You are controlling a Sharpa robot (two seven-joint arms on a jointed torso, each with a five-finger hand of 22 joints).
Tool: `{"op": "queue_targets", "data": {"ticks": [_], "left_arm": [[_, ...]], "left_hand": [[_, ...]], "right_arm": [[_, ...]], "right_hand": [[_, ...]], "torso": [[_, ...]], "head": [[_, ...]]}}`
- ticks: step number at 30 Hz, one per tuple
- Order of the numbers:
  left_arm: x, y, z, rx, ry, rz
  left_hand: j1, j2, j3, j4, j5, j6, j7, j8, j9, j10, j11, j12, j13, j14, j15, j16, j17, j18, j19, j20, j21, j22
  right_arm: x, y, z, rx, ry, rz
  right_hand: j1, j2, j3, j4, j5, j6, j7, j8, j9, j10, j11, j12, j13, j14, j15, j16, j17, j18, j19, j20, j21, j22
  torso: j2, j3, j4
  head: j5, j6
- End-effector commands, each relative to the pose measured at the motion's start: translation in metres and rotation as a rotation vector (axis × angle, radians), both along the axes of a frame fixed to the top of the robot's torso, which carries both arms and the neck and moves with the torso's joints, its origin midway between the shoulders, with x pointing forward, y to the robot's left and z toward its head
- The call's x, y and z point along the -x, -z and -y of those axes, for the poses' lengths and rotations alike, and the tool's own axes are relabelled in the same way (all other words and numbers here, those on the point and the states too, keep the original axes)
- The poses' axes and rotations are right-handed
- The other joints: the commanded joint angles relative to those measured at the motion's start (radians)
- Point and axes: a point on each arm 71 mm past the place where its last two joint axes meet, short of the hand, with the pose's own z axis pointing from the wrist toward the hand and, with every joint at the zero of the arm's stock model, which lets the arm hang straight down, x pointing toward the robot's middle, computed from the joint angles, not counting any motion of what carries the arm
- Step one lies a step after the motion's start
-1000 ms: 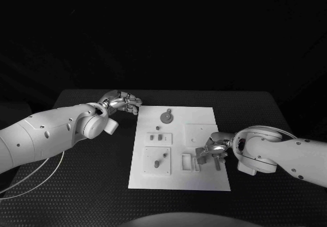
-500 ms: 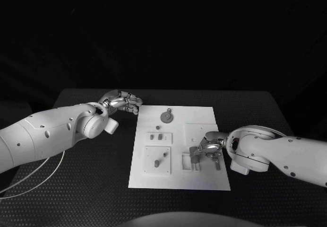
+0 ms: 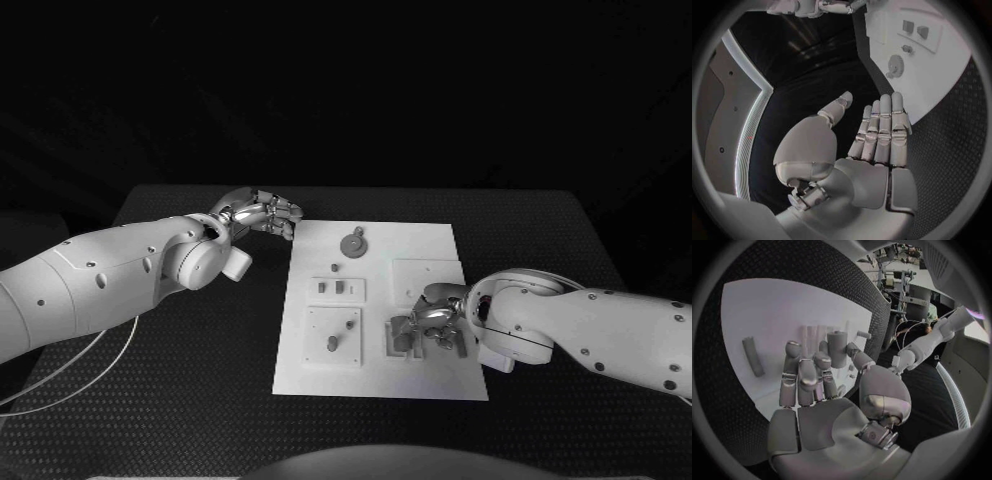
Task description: Assemble the parts on the task board
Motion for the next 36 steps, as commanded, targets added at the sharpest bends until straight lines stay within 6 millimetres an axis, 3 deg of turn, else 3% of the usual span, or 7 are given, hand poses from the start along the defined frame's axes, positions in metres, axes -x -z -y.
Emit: {"op": "queue_targets", "data": {"ticks": [1,18,31,36], "left_arm": [[0.0004,-0.001,0.0021,0.013,0.013,0.0],[0.0006,-0.001,0.0016,0.013,0.013,-0.001],[0.0007,-0.001,0.0006,0.012,0.012,-0.002],[0.0008,-0.0011,0.0007,0.012,0.012,-0.002]], "left_hand": [[-0.009,0.0,0.0,0.008,-0.002,-0.003,-0.001,0.007,-0.001,0.002,0.002,0.004,-0.002,0.001,0.004,-0.004,0.001,0.011,0.006,-0.001,-0.006,0.002],[-0.009,0.0,0.0,0.009,-0.002,-0.004,-0.001,0.007,-0.001,0.002,0.002,0.004,-0.002,0.001,0.004,-0.005,0.002,0.011,0.006,-0.001,-0.006,0.002],[-0.01,0.0,0.0,0.009,-0.002,-0.004,-0.001,0.007,-0.002,0.002,0.002,0.004,-0.002,0.001,0.004,-0.006,0.003,0.011,0.006,-0.001,-0.007,0.002],[-0.01,0.0,0.0,0.009,-0.002,-0.004,-0.001,0.007,-0.002,0.002,0.002,0.004,-0.003,0.001,0.004,-0.006,0.003,0.011,0.006,-0.001,-0.007,0.002]], "right_arm": [[0.0028,0.0025,-0.0007,0.006,-0.019,-0.032],[0.0028,0.0074,-0.0045,0.004,-0.009,-0.021],[0.0027,0.0098,-0.0062,0.015,-0.024,-0.022],[0.0029,0.0102,-0.0061,0.017,-0.028,-0.026]], "right_hand": [[0.018,0.022,0.017,-0.018,0.003,0.007,0.002,-0.004,0.0,-0.002,-0.005,-0.004,-0.001,-0.002,-0.003,-0.005,-0.001,0.013,-0.001,0.004,0.005,0.021],[0.005,0.014,0.016,-0.012,0.003,0.007,0.003,-0.009,-0.001,-0.003,-0.004,-0.005,-0.003,-0.005,-0.002,-0.007,-0.004,0.013,-0.002,0.004,0.004,0.02],[-0.021,-0.027,0.023,0.017,0.003,0.003,0.005,-0.022,-0.001,-0.008,-0.002,-0.009,-0.007,-0.014,-0.001,-0.012,-0.014,0.013,-0.001,0.003,0.002,0.019],[-0.033,-0.057,0.023,0.03,0.003,-0.001,0.006,-0.027,-0.001,-0.012,0.0,-0.012,-0.01,-0.022,0.0,-0.016,-0.024,0.013,-0.003,0.003,0.0,0.019]], "torso": [[0.0,0.0001,-0.0011],[0.0,0.0007,-0.0014],[0.0,0.0001,-0.0011],[0.0,0.0001,-0.0014]], "head": [[0.001,-0.002],[0.006,-0.005],[0.007,-0.004],[0.008,-0.004]]}}
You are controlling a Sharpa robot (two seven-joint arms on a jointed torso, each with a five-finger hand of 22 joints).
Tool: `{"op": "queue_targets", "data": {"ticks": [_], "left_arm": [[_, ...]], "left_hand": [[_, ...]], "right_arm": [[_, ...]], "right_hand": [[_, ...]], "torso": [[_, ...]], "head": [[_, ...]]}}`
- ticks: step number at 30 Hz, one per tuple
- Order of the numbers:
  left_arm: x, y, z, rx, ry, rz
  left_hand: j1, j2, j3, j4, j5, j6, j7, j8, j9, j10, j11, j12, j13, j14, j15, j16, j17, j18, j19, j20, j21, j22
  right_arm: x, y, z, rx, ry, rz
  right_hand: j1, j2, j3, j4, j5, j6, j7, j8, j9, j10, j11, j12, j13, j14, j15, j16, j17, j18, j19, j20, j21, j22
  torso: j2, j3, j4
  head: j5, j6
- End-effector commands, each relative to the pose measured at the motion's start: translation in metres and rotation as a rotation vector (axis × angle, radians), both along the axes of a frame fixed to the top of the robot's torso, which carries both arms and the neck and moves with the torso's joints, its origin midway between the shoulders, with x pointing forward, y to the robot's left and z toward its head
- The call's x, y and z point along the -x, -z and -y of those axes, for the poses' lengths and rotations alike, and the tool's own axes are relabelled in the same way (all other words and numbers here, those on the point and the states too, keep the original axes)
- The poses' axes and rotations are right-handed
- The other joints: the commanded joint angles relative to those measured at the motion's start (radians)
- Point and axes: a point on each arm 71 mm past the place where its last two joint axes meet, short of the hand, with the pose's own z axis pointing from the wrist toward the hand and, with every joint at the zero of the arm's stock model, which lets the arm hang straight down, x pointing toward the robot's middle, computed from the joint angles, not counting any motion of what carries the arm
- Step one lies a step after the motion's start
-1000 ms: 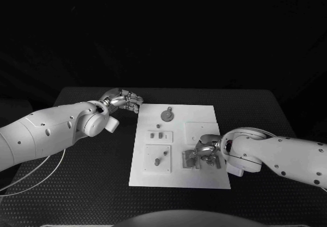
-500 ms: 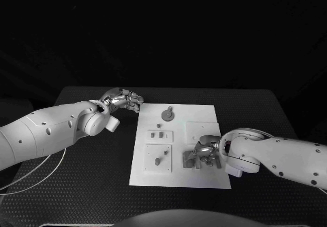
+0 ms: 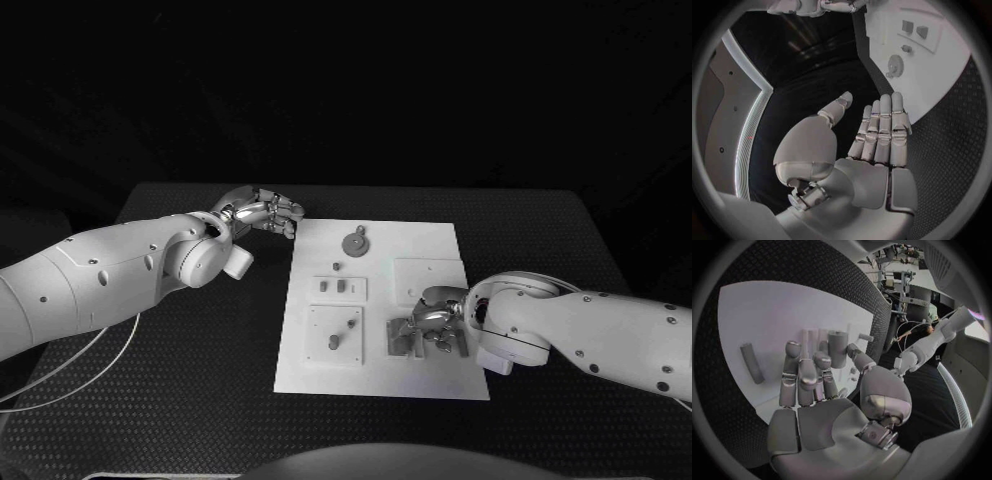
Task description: Assemble the parts on the task board
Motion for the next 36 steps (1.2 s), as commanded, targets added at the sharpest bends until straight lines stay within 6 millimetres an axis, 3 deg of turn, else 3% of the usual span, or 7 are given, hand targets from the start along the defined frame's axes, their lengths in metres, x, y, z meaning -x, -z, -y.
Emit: {"op": "queue_targets", "data": {"ticks": [1,7,10,16,28,36], "left_arm": [[0.0004,-0.0011,0.0023,0.013,0.014,-0.001],[0.0004,-0.001,0.0019,0.012,0.013,-0.001],[0.0005,-0.001,0.0021,0.012,0.014,-0.002],[0.0005,-0.0009,0.002,0.012,0.014,-0.003],[0.0001,-0.0009,0.0019,0.012,0.013,-0.003],[0.0001,-0.0008,0.0014,0.011,0.013,-0.003]], "left_hand": [[-0.01,0.0,0.0,0.004,-0.002,-0.004,-0.001,0.004,-0.001,0.002,0.002,0.004,-0.001,0.001,0.004,-0.006,0.002,0.011,0.006,-0.001,-0.007,0.001],[-0.01,-0.001,0.0,0.005,-0.002,-0.004,-0.001,0.004,-0.001,0.002,0.002,0.004,-0.001,0.001,0.004,-0.006,0.002,0.011,0.006,-0.001,-0.007,0.002],[-0.01,-0.001,0.0,0.005,-0.002,-0.004,-0.001,0.004,-0.001,0.002,0.002,0.004,-0.001,0.001,0.004,-0.006,0.002,0.011,0.006,-0.001,-0.007,0.002],[-0.011,-0.001,0.0,0.005,-0.002,-0.004,-0.001,0.004,-0.001,0.002,0.002,0.003,-0.001,0.001,0.005,-0.007,0.003,0.011,0.006,-0.001,-0.007,0.002],[-0.011,-0.001,0.0,0.006,-0.002,-0.005,0.0,0.004,-0.001,0.001,0.002,0.003,-0.002,0.001,0.005,-0.007,0.003,0.011,0.006,-0.001,-0.007,0.002],[-0.011,-0.001,0.0,0.006,-0.002,-0.005,0.0,0.004,-0.002,0.001,0.002,0.003,-0.002,0.001,0.005,-0.008,0.004,0.011,0.006,-0.001,-0.007,0.002]], "right_arm": [[0.0023,0.0024,-0.0016,0.009,-0.022,-0.009],[0.0028,0.0026,-0.0022,0.008,-0.027,-0.014],[0.003,0.0027,-0.0025,0.008,-0.029,-0.016],[0.0032,0.0029,-0.0027,0.006,-0.03,-0.02],[0.0017,0.0009,-0.0017,0.019,-0.041,0.029],[0.0051,-0.0048,0.0019,-0.014,-0.081,0.087]], "right_hand": [[-0.007,-0.021,-0.002,0.015,0.001,-0.001,0.006,-0.008,-0.002,-0.011,0.001,-0.005,-0.003,-0.013,0.0,-0.005,-0.004,0.014,-0.003,0.003,0.0,0.019],[-0.028,-0.077,0.008,0.051,0.001,-0.005,0.008,-0.016,0.001,-0.017,0.003,-0.007,-0.006,-0.021,0.001,-0.01,-0.009,0.014,-0.005,0.002,-0.003,0.019],[-0.031,-0.09,0.012,0.06,0.0,-0.006,0.009,-0.018,0.002,-0.018,0.004,-0.007,-0.006,-0.022,0.002,-0.011,-0.009,0.014,-0.005,0.002,-0.003,0.019],[-0.034,-0.105,0.018,0.072,0.0,-0.008,0.01,-0.021,0.003,-0.02,0.004,-0.007,-0.007,-0.024,0.003,-0.012,-0.008,0.014,-0.007,0.002,-0.003,0.019],[-0.016,-0.098,0.024,0.062,-0.001,-0.009,0.011,-0.023,0.007,-0.022,0.005,-0.004,-0.007,-0.024,0.003,-0.012,-0.006,0.014,-0.007,0.001,-0.001,0.021],[-0.004,-0.145,0.031,0.069,0.0,0.003,0.007,-0.019,0.014,-0.016,0.001,0.0,-0.009,-0.018,0.0,-0.011,-0.005,0.014,-0.001,0.0,0.001,0.019]], "torso": [[0.0,0.0,-0.0003],[0.0,0.0002,-0.0003],[0.0,0.0,-0.0003],[0.0,0.0001,-0.0004],[0.0,-0.0001,0.0],[0.0,0.0005,0.0002]], "head": [[0.0,-0.001],[0.001,-0.003],[0.001,-0.004],[0.001,-0.006],[0.001,-0.006],[0.0,-0.003]]}}
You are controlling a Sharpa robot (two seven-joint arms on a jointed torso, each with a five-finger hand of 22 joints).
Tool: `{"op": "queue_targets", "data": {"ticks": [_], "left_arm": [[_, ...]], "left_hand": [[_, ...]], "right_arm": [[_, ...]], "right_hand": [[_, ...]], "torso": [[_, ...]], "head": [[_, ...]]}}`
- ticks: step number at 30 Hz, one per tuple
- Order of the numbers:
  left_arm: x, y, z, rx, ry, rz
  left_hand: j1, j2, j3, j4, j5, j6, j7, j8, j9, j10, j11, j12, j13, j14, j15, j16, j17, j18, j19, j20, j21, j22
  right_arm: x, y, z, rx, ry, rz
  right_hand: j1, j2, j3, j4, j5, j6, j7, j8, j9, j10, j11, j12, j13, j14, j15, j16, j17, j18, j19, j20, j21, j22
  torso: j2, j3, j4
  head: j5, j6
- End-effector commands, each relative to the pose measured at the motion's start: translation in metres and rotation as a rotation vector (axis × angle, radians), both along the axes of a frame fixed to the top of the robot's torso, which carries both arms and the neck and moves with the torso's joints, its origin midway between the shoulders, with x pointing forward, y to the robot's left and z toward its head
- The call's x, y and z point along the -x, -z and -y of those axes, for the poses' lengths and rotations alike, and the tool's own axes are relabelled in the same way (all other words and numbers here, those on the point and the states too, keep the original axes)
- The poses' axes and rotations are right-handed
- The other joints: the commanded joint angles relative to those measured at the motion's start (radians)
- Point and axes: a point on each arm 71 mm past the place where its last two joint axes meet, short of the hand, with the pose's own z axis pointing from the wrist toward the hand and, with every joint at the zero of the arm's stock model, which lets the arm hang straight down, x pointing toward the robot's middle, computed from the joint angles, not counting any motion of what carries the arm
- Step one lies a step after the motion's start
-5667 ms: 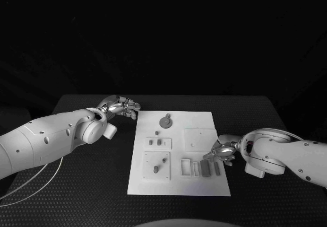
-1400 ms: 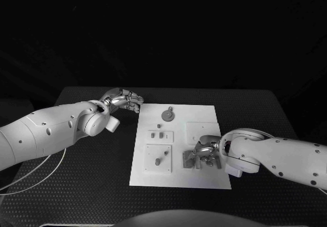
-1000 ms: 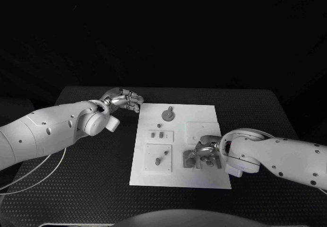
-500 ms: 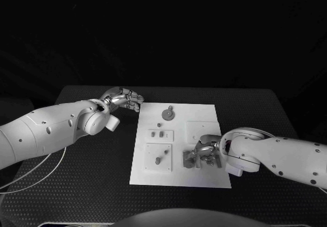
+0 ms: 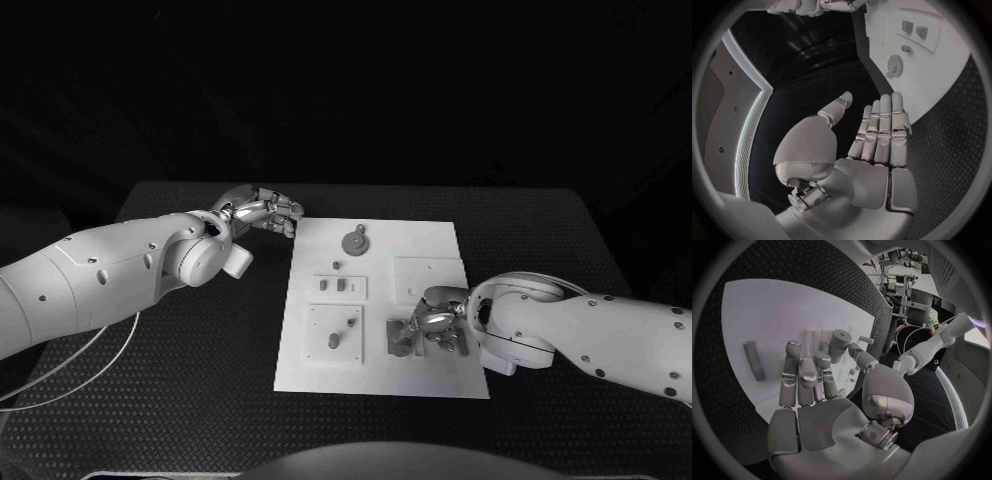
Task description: Assemble the parts on the task board
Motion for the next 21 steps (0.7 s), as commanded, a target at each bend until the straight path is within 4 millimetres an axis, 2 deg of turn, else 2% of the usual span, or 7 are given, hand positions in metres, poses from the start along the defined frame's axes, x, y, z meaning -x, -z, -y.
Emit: {"op": "queue_targets", "data": {"ticks": [1,4,8,15,21], "left_arm": [[0.0001,-0.001,0.0015,0.012,0.012,-0.001],[0.0001,-0.0009,0.0013,0.011,0.012,-0.001],[0.0001,-0.0008,0.0021,0.012,0.015,-0.002],[0.0,-0.0007,0.0023,0.012,0.015,-0.003],[0.0001,-0.0006,0.0026,0.013,0.017,-0.004]], "left_hand": [[-0.011,-0.001,0.0,0.006,-0.002,-0.005,0.0,0.004,-0.001,0.001,0.002,0.003,-0.001,0.001,0.005,-0.004,0.001,0.011,0.008,-0.002,-0.007,0.001],[-0.011,-0.001,0.001,0.006,-0.002,-0.005,0.0,0.004,-0.001,0.001,0.002,0.003,-0.001,0.001,0.005,-0.004,0.002,0.011,0.008,-0.002,-0.007,0.001],[-0.011,-0.001,0.001,0.006,-0.002,-0.005,-0.001,0.004,-0.001,0.001,0.002,0.003,-0.001,0.001,0.005,-0.004,0.002,0.011,0.008,-0.002,-0.007,0.001],[-0.011,0.0,0.001,0.007,-0.002,-0.005,-0.001,0.004,-0.001,0.001,0.002,0.004,-0.001,0.001,0.005,-0.005,0.002,0.011,0.008,-0.002,-0.007,0.001],[-0.011,0.0,0.001,0.007,-0.002,-0.005,-0.001,0.004,-0.001,0.002,0.002,0.004,-0.001,0.002,0.005,-0.005,0.003,0.011,0.007,-0.002,-0.007,0.001]], "right_arm": [[0.0024,-0.0042,-0.0007,-0.03,-0.054,0.054],[0.0045,-0.0061,0.0026,-0.039,-0.065,0.063],[0.0062,-0.0085,0.0039,-0.037,-0.096,0.074],[0.0083,-0.0081,0.0051,-0.001,-0.156,0.076],[0.01,-0.0067,0.0036,0.024,-0.197,0.064]], "right_hand": [[0.004,-0.027,0.012,0.012,-0.002,0.013,0.0,0.004,0.004,0.001,-0.005,0.001,-0.002,0.006,-0.005,-0.003,0.002,0.014,0.002,-0.001,0.001,0.019],[0.015,-0.049,0.021,0.023,-0.003,0.014,-0.001,0.004,0.008,0.003,-0.006,0.002,-0.003,0.01,-0.006,-0.003,0.005,0.014,0.005,-0.003,0.002,0.019],[0.026,-0.062,0.027,0.032,-0.003,0.017,-0.002,0.005,0.011,0.006,-0.007,0.004,-0.004,0.017,-0.007,-0.001,0.015,0.014,0.008,-0.004,0.002,0.019],[0.054,-0.063,0.029,0.034,-0.004,0.028,-0.007,0.009,0.018,0.022,-0.012,0.011,-0.006,0.046,-0.011,0.007,0.047,0.014,0.023,-0.01,0.008,0.019],[0.116,-0.052,0.027,0.007,-0.005,0.039,-0.011,0.011,0.024,0.034,-0.015,0.014,-0.008,0.058,-0.014,0.007,0.058,0.014,0.029,-0.014,0.011,0.019]], "torso": [[0.0,0.0006,0.0001],[0.0,0.0005,-0.0009],[0.0,0.0004,-0.0012],[0.0,0.0009,0.0003],[0.0,0.0003,-0.0002]], "head": [[0.002,0.002],[0.002,0.002],[0.002,0.002],[0.002,0.002],[0.002,0.002]]}}
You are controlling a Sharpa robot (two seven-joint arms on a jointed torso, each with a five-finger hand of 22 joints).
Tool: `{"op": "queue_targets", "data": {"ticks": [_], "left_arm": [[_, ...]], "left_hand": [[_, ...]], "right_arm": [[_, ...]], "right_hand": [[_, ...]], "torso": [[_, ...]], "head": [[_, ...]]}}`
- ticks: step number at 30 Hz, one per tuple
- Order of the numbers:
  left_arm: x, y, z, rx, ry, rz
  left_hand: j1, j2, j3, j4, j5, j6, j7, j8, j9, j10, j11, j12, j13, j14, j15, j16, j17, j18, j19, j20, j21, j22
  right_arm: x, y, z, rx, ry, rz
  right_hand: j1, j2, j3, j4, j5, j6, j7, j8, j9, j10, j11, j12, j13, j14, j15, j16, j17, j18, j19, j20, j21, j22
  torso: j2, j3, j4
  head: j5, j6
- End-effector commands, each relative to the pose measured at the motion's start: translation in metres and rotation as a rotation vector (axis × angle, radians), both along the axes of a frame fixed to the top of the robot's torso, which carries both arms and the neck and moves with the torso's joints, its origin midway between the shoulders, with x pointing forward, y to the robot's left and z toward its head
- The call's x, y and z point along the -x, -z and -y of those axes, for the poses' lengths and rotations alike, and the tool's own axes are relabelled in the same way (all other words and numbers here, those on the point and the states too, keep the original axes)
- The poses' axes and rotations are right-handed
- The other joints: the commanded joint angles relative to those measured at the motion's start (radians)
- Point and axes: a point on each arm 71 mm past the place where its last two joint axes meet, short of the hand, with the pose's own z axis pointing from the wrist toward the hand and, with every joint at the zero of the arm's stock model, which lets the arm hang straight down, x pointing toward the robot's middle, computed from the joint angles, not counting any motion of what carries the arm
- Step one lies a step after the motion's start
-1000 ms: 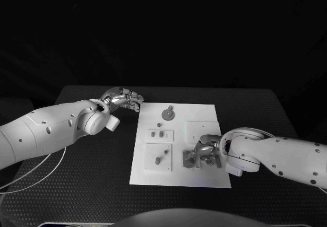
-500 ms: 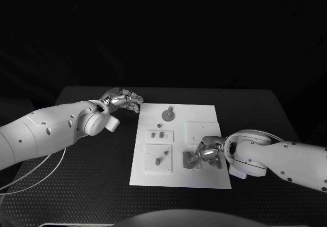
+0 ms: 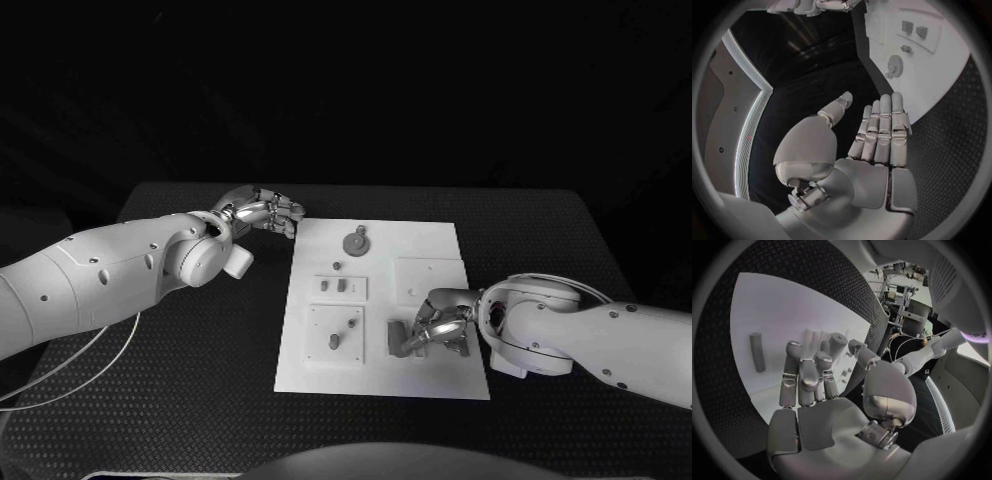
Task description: Assemble the parts on the task board
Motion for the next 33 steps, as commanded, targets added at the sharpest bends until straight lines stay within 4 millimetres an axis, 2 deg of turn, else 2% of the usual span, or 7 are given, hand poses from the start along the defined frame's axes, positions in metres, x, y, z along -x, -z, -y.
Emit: {"op": "queue_targets", "data": {"ticks": [1,5,12,18,20,29,33], "left_arm": [[0.0,-0.001,0.003,0.013,0.016,-0.002],[0.0,-0.001,0.003,0.013,0.017,-0.002],[0.0,-0.001,0.003,0.013,0.017,-0.003],[0.0,-0.001,0.003,0.013,0.019,-0.005],[0.0,-0.001,0.003,0.014,0.021,-0.006],[0.001,0.0,0.004,0.015,0.025,-0.009],[0.001,0.0,0.003,0.015,0.027,-0.012]], "left_hand": [[-0.011,0.0,0.001,0.007,-0.002,-0.005,-0.001,0.004,-0.001,0.002,0.002,0.004,-0.001,0.002,0.005,-0.005,0.002,0.013,0.008,-0.002,-0.003,0.002],[-0.011,0.0,0.001,0.007,-0.002,-0.004,-0.001,0.004,-0.001,0.002,0.002,0.004,-0.002,0.002,0.005,-0.005,0.002,0.013,0.007,-0.002,-0.003,0.002],[-0.011,0.001,0.001,0.008,-0.002,-0.004,-0.001,0.005,-0.001,0.002,0.002,0.004,-0.002,0.002,0.005,-0.006,0.002,0.013,0.007,-0.002,-0.003,0.002],[-0.014,0.002,0.0,0.011,-0.002,-0.004,-0.001,0.005,-0.001,0.002,0.002,0.004,-0.002,0.002,0.005,-0.007,0.003,0.013,0.007,-0.002,-0.004,0.002],[-0.014,0.002,0.0,0.011,-0.002,-0.004,-0.001,0.005,-0.001,0.002,0.002,0.004,-0.002,0.002,0.005,-0.007,0.003,0.013,0.007,-0.002,-0.004,0.002],[-0.015,0.003,0.0,0.012,-0.002,-0.003,-0.001,0.006,-0.001,0.003,0.002,0.004,-0.002,0.002,0.005,-0.008,0.004,0.013,0.007,-0.002,-0.004,0.002],[-0.015,0.003,0.0,0.012,-0.002,-0.003,-0.001,0.006,-0.001,0.003,0.002,0.004,-0.002,0.002,0.005,-0.008,0.004,0.013,0.007,-0.002,-0.004,0.002]], "right_arm": [[0.003,0.001,-0.003,0.032,-0.081,-0.003],[0.001,0.001,-0.005,0.045,-0.081,0.02],[-0.004,0.0,-0.006,0.05,-0.038,0.066],[-0.007,-0.001,-0.005,0.051,-0.009,0.09],[-0.008,-0.001,-0.006,0.056,-0.005,0.09],[-0.01,0.001,-0.012,0.099,-0.022,0.105],[-0.009,0.002,-0.012,0.109,-0.033,0.092]], "right_hand": [[0.032,0.011,-0.003,-0.018,-0.005,0.013,0.004,0.006,0.003,0.009,0.0,0.004,-0.001,0.01,-0.001,0.003,0.003,0.014,0.009,-0.001,0.006,0.02],[0.064,0.029,-0.014,-0.035,-0.005,0.019,0.002,0.006,0.005,0.014,-0.001,0.006,-0.002,0.016,-0.002,0.003,0.01,0.014,0.01,0.0,0.007,0.02],[0.065,0.055,-0.029,-0.036,-0.004,0.03,-0.001,0.008,0.007,0.022,-0.004,0.008,-0.003,0.026,-0.004,0.004,0.02,0.014,0.015,0.001,0.007,0.019],[0.032,0.113,-0.051,-0.017,-0.004,0.048,-0.007,0.009,0.008,0.037,-0.011,0.012,-0.003,0.041,-0.009,0.004,0.033,0.014,0.022,-0.002,0.006,0.018],[0.024,0.12,-0.054,-0.013,-0.004,0.052,-0.009,0.009,0.008,0.039,-0.012,0.012,-0.003,0.044,-0.011,0.004,0.035,0.014,0.023,-0.003,0.005,0.018],[0.0,0.121,-0.062,-0.004,-0.003,0.066,-0.015,0.009,0.007,0.056,-0.018,0.023,0.006,0.053,-0.016,0.005,0.047,0.014,0.028,-0.007,0.005,0.018],[-0.002,0.105,-0.062,-0.008,-0.003,0.069,-0.016,0.008,0.005,0.059,-0.019,0.023,0.007,0.053,-0.018,0.004,0.046,0.014,0.03,-0.01,0.005,0.018]], "torso": [[0.0,-0.0009,0.0001],[0.0,-0.0013,0.0004],[0.0,-0.0013,0.001],[0.0,-0.0013,0.001],[0.0,-0.0011,0.0008],[0.0,-0.0008,0.0],[0.0,-0.0012,0.0006]], "head": [[0.0,0.0],[0.0,-0.001],[0.0,-0.001],[0.0,-0.004],[0.001,-0.004],[0.001,-0.005],[0.001,-0.006]]}}
